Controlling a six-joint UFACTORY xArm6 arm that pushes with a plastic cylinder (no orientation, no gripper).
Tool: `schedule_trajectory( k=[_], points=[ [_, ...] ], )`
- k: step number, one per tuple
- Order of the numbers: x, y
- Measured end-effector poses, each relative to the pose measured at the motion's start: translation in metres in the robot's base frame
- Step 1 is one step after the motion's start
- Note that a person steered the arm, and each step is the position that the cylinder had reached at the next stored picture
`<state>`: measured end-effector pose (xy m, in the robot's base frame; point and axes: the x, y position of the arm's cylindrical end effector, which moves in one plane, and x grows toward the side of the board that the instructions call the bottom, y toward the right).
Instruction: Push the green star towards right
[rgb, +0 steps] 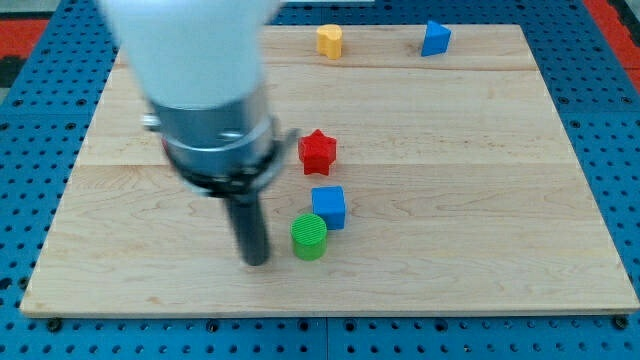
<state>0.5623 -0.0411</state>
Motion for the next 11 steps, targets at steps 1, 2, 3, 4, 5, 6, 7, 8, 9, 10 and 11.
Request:
schedule_trajectory(
  k=[1,2,3,4,5,6,7,8,9,10,11],
  points=[
    [-0.038,0.07],
    [-0.064,0.141],
    [-0.053,0.155],
    [-0.02,0.143],
    [-0.011,0.201],
    [-0.038,0.218],
    [-0.067,0.197],
    [-0.001,0.199],
    [-0.025,0.143],
    [-0.07,0.138],
    [-0.099,0.147]
  ],
)
